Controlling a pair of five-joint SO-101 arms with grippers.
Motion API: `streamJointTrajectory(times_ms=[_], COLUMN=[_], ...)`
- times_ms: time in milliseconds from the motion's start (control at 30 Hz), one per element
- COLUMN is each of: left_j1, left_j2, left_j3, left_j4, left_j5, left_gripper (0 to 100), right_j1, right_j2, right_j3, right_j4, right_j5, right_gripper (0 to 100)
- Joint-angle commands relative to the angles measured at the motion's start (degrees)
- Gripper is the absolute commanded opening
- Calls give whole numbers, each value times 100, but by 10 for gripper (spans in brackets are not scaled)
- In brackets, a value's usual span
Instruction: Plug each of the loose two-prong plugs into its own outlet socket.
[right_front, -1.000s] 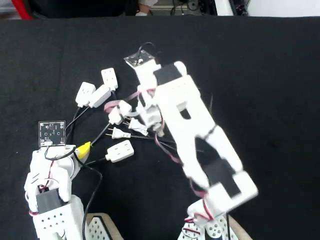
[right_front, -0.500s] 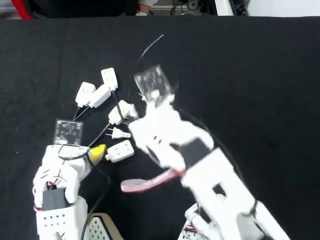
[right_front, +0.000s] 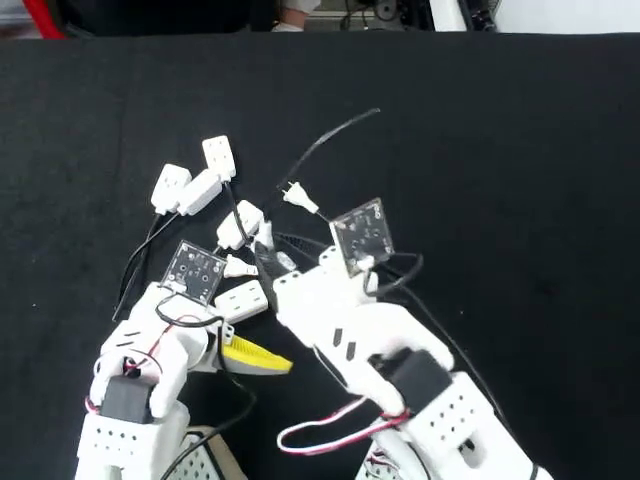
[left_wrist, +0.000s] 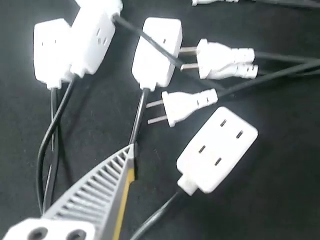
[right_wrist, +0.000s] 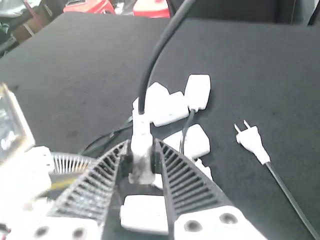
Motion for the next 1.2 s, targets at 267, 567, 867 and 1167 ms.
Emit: streamJointTrajectory(times_ms=[267, 567, 867, 1167], left_j1=[-716, -734, -585, 752], left_j2=[-35, -26, -35, -35], left_j3=[-391, -338, -1077, -1174], left_j4=[-264, -62, 123, -1363], left_j5=[-53, -299, 519, 923], left_gripper=[795, 775, 243, 130], right_j1=[-53, -53, -70, -475], right_j2=[-1209, -1209, -1253, -1262], right_j3=[-136, -154, -154, -593], right_j4=[818, 932, 914, 1020], right_j5=[-44, -35, -35, 422], right_gripper=[11, 11, 11, 11])
